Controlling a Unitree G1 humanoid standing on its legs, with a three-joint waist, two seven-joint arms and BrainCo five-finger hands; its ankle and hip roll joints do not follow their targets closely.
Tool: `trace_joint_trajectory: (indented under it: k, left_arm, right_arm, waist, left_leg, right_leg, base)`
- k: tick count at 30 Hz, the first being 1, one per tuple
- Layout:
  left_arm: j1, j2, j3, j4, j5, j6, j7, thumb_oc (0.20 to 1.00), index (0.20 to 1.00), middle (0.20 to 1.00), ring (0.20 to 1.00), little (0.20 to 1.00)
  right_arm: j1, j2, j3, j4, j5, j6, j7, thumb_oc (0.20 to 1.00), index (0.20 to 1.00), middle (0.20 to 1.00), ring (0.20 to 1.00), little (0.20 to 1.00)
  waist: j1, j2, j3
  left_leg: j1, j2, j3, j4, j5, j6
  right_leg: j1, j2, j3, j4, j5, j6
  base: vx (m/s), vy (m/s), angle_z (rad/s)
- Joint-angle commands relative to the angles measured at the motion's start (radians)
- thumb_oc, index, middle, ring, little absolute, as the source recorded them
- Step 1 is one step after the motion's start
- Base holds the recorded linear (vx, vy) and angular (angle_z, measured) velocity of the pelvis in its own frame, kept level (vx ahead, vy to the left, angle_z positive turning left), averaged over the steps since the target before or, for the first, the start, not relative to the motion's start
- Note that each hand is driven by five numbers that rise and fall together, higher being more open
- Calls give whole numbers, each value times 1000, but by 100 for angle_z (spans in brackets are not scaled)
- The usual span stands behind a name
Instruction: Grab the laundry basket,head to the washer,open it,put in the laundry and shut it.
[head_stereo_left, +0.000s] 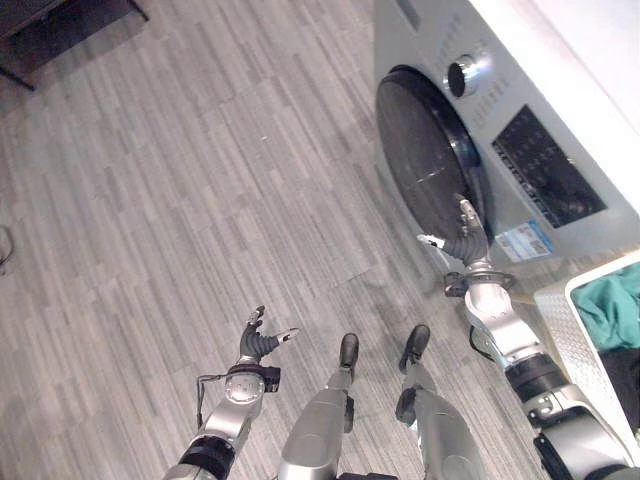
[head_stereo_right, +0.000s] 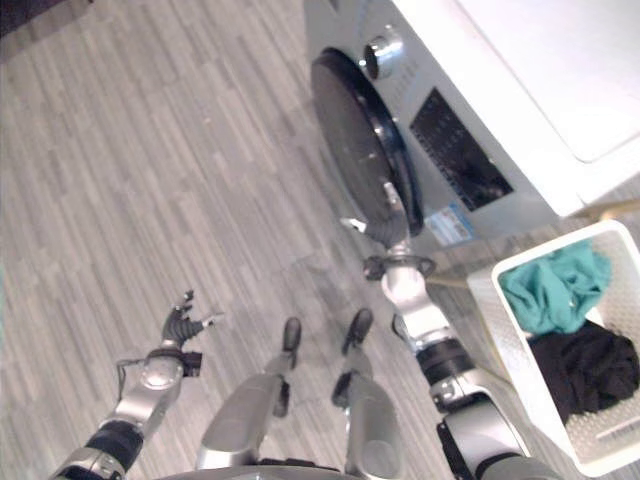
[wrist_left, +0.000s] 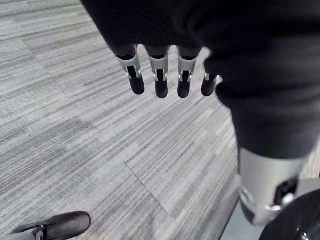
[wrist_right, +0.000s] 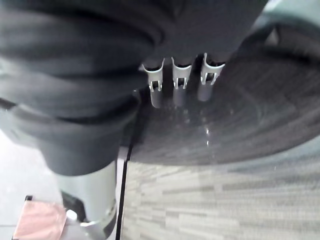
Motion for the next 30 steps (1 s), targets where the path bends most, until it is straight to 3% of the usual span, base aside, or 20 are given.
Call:
trace_joint_trajectory:
  k: [1, 8, 18, 24, 30]
  left_arm:
    - [43, 29, 5, -23, 20, -18, 16, 1000, 1000, 1000, 1000, 1000]
    - [29, 35, -11, -16, 33, -14, 3, 1000, 1000, 1000, 1000, 1000]
    - [29, 80, -35, -6, -4, -32, 2, 1000, 1000, 1000, 1000, 1000]
    - [17, 83, -45, 5, -28, -37, 9, 1000, 1000, 1000, 1000, 1000]
    - [-1, 65, -41, 12, -28, -27, 12, 1000, 1000, 1000, 1000, 1000]
  right_arm:
    - [18, -6, -15, -63, -35, -71, -28, 1000, 1000, 1000, 1000, 1000]
    - [2, -11, 2, -22, -11, -67, -4, 1000, 1000, 1000, 1000, 1000]
    - [-275, -82, 23, 239, 121, -49, -29, 1000, 1000, 1000, 1000, 1000]
    - [-350, -51, 53, 304, 194, -53, -13, 1000, 1000, 1000, 1000, 1000]
    - [-281, 12, 103, 229, 197, -54, 31, 1000, 1000, 1000, 1000, 1000]
  waist:
    - [-7, -35, -65]
    - [-16, -34, -63]
    - [19, -14, -62]
    - [36, 0, -57]
    - [34, -1, -46]
  left_leg:
    - [-36, -8, 59, 26, -40, 13]
    - [-35, -11, 71, 27, -42, 14]
    - [-69, -11, 62, 9, -12, 4]
    - [-71, -12, 53, -7, -3, 2]
    - [-71, -12, 52, 1, -8, 4]
  right_leg:
    - [1, -80, 44, 107, -132, 141]
    - [-8, -80, 55, 107, -127, 140]
    - [-33, -77, 44, 95, -117, 136]
    - [-36, -76, 38, 96, -120, 134]
    - [-38, -77, 40, 103, -121, 134]
  base:
    - [1, 18, -15]
    - [-10, -5, -18]
    - [6, -25, 4]
    - [8, -7, 10]
    - [0, 0, 0]
